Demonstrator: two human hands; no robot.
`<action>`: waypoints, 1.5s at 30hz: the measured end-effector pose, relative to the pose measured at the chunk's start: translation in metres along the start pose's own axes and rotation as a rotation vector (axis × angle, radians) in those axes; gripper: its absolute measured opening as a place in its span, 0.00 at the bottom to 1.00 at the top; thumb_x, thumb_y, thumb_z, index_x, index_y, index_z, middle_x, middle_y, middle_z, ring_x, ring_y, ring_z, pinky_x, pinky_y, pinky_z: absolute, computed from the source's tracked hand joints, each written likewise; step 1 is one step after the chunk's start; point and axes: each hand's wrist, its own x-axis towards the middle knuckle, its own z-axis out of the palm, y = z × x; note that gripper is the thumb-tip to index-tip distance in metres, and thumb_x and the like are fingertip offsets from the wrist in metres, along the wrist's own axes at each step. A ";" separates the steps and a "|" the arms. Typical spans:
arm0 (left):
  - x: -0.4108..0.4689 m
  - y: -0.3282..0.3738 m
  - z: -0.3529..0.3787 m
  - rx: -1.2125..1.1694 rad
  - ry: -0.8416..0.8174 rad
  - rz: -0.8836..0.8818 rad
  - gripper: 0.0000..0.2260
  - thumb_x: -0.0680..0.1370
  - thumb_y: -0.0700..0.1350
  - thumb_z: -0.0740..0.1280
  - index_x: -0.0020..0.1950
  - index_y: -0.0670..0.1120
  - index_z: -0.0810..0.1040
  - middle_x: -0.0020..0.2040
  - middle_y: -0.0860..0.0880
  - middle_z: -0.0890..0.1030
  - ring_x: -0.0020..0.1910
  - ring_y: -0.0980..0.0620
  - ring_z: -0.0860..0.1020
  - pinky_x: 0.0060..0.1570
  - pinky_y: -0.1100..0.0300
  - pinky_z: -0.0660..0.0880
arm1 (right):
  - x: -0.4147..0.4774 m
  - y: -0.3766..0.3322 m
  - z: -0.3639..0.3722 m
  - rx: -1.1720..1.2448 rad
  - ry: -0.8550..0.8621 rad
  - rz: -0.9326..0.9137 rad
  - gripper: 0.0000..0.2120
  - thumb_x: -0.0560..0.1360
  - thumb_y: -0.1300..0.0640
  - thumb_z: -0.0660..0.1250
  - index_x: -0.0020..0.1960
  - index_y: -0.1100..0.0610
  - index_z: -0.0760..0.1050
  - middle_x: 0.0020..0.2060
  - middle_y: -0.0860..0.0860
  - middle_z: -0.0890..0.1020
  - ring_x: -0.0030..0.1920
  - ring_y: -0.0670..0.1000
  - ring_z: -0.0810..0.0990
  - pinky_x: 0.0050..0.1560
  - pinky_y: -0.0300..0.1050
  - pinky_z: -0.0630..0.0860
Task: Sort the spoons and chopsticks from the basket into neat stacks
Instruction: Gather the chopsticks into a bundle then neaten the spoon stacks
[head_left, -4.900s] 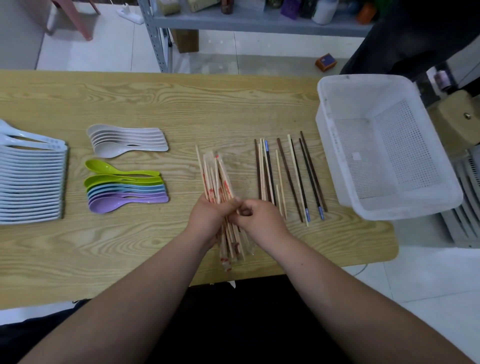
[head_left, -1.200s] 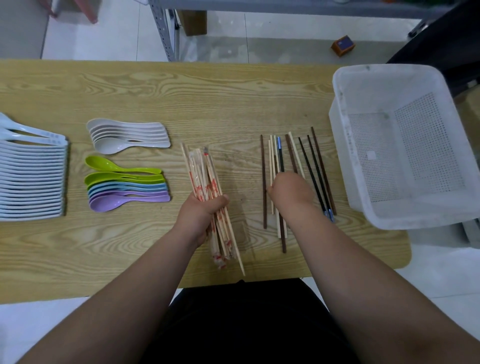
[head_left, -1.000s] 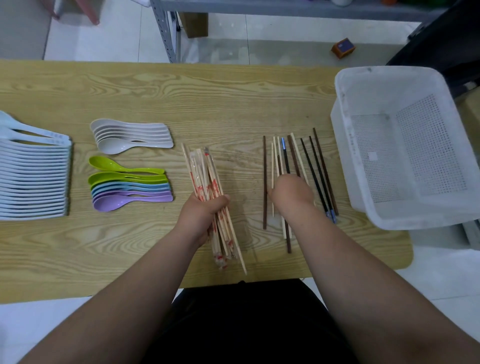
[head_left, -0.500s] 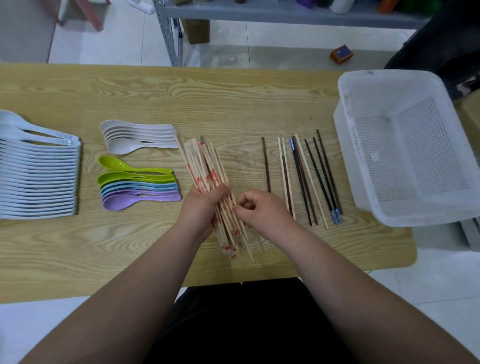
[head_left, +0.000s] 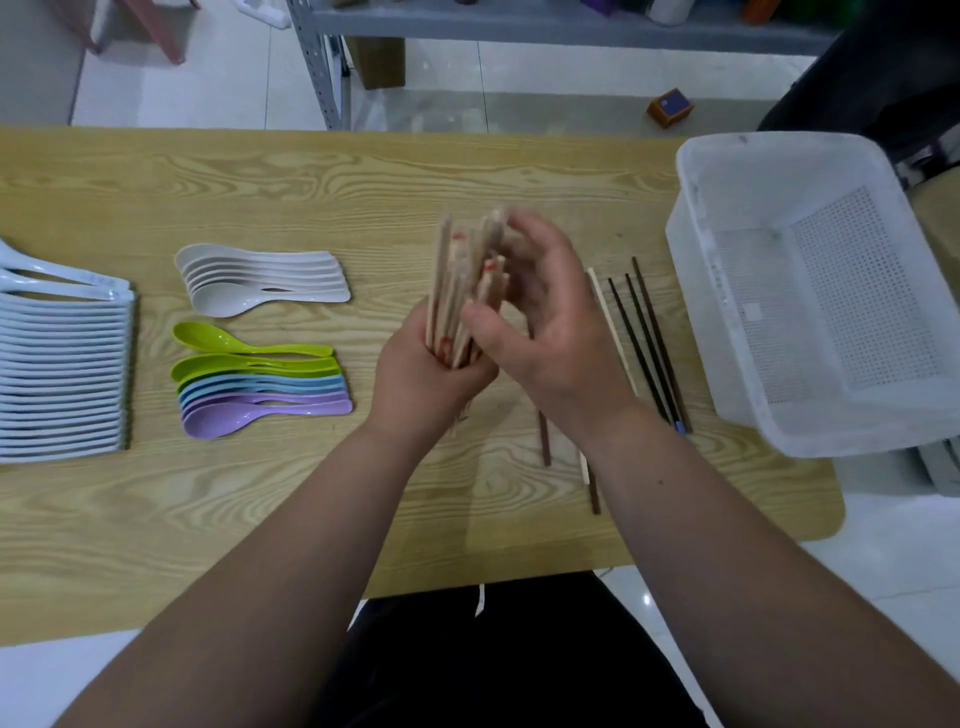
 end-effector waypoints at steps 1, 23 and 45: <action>0.004 0.003 0.003 0.017 -0.018 0.036 0.13 0.68 0.48 0.79 0.48 0.52 0.78 0.35 0.60 0.79 0.34 0.71 0.75 0.33 0.76 0.66 | 0.009 -0.008 0.003 -0.013 -0.011 -0.069 0.35 0.71 0.60 0.77 0.72 0.48 0.63 0.65 0.53 0.76 0.66 0.51 0.77 0.68 0.53 0.74; 0.023 -0.029 0.035 -0.009 -0.062 0.195 0.23 0.68 0.49 0.80 0.59 0.51 0.76 0.39 0.67 0.74 0.39 0.80 0.71 0.38 0.80 0.67 | 0.042 0.033 0.005 -0.123 0.043 -0.291 0.07 0.71 0.71 0.72 0.45 0.66 0.74 0.40 0.61 0.79 0.41 0.58 0.81 0.45 0.51 0.79; 0.038 -0.059 0.055 -0.072 -0.154 0.021 0.17 0.67 0.46 0.79 0.45 0.60 0.74 0.39 0.58 0.81 0.37 0.65 0.79 0.40 0.67 0.76 | 0.077 0.062 -0.007 0.193 -0.013 -0.173 0.13 0.73 0.63 0.72 0.53 0.57 0.70 0.51 0.62 0.79 0.50 0.70 0.81 0.43 0.63 0.82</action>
